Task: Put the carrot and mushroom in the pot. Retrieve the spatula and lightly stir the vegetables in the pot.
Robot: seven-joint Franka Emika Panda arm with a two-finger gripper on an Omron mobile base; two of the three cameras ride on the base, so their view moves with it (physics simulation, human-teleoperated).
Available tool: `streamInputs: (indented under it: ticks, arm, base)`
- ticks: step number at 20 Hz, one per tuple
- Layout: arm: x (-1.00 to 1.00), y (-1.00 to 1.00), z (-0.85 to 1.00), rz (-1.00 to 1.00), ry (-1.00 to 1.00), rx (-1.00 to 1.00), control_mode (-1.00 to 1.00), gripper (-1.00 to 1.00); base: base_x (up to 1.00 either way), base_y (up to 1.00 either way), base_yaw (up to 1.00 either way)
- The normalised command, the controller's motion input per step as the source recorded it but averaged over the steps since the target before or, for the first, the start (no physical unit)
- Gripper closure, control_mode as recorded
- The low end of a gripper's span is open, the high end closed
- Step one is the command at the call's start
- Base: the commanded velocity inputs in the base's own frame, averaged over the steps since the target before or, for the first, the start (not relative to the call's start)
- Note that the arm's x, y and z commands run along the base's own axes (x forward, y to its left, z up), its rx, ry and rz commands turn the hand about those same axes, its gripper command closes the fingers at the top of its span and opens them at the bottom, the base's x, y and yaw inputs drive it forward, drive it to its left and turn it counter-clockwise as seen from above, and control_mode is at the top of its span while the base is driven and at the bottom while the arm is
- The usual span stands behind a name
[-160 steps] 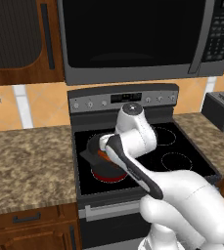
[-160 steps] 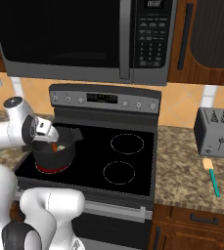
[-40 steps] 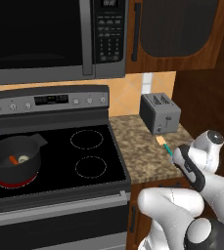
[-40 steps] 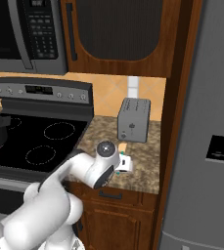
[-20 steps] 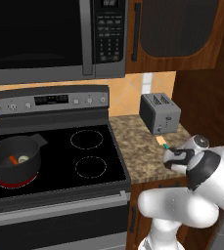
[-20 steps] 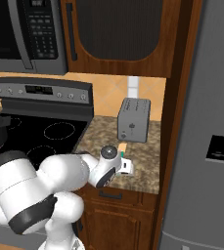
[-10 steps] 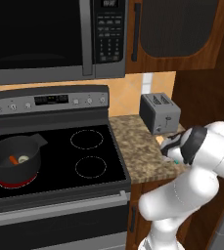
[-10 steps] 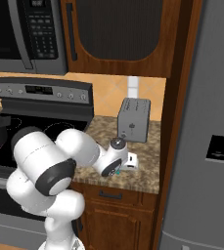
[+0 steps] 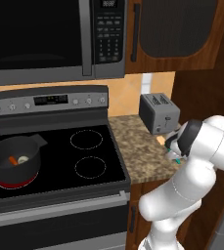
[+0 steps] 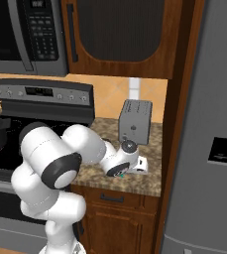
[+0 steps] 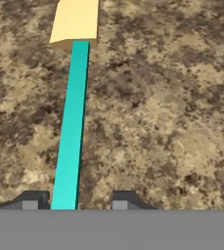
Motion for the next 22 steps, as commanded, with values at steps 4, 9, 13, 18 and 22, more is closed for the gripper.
streamInputs:
  ticks: [4, 9, 13, 18, 22]
  arm:
    - [-0.05, 0.29, -0.31, 0.00, 0.00, -0.01, -1.00, -1.00]
    - [-0.24, 0.26, -0.32, 0.00, 0.00, 0.00, -1.00, -1.00]
    - [-0.26, 0.32, -0.35, 0.00, 0.00, 0.00, -1.00, -1.00]
    - [-0.12, 0.00, -0.40, 0.00, 0.04, -0.01, -1.00, -1.00]
    - [-0.48, 0.01, -0.47, 0.00, 0.02, 0.00, -1.00, -1.00]
  base:
    - [0.00, 0.00, 0.00]
    - [0.00, 0.00, 0.00]
    - [0.00, 0.00, 0.00]
    - [0.00, 0.00, 0.00]
    - [0.00, 0.00, 0.00]
